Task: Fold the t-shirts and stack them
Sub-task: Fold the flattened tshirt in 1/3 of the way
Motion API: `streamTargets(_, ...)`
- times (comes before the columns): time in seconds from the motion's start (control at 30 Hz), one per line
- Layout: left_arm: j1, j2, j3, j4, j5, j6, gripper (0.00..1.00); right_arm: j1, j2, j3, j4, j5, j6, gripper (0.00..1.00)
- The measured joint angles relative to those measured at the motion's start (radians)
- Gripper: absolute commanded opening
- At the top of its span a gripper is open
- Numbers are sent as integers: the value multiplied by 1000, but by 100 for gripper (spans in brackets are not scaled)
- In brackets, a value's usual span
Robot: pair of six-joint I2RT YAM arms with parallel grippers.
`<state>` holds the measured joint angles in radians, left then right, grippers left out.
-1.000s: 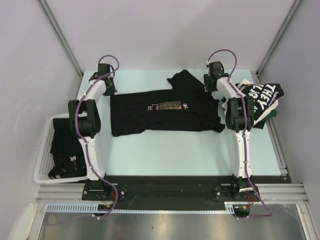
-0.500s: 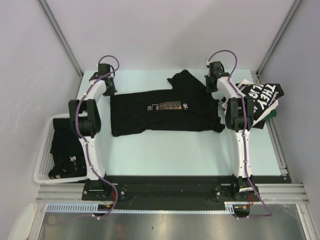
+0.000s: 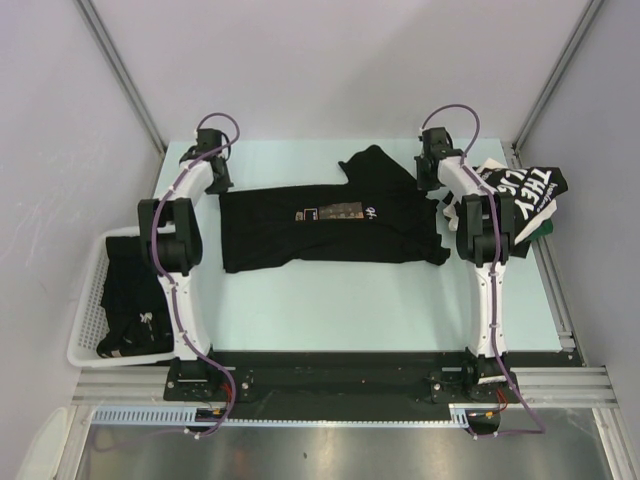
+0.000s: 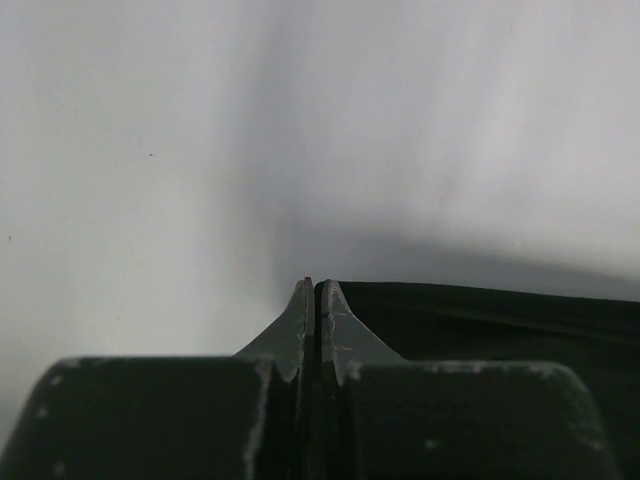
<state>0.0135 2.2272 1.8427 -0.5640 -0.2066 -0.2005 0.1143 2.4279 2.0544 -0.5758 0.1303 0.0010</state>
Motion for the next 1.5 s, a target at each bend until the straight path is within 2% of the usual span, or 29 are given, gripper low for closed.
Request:
streamTargets(0.23,14,0,-30,2,10,-1,0,-9,-27,-42,-1,13,5,0)
streamTargets(0.27,16,0,-31,0,14,-1,0,-9,-27,-42,-1,14,6,2)
streamTargets(0.3,18,0,-31,1,19,-1,2,-9,-27,-42,-1,15,6,20)
streamTargets(0.37,19,0,-28,0,34,-1,8,-9,-24,-32,-10,21,7,31)
streamTargets(0.4,19,0,-24,-1,43,-1,16,-10,-16,-14,-26,30,6,36)
streamTargets(0.53,20,2,-2,-3,73,0,26,-16,26,82,-79,57,5,47)
streamTargets(0.7,23,-1,3,3,92,-1,30,-18,20,124,-100,74,8,48)
streamTargets(0.83,24,-37,-13,1,108,-1,32,-6,-38,93,-116,81,11,48)
streamTargets(1.23,24,-377,-239,-10,187,-8,36,79,-519,-226,-156,75,80,48)
streamTargets(1.33,15,-433,-313,-21,214,-9,36,77,-555,-283,-179,67,113,48)
streamTargets(1.5,-45,-523,-452,-61,247,-10,38,86,-583,-485,-235,63,162,48)
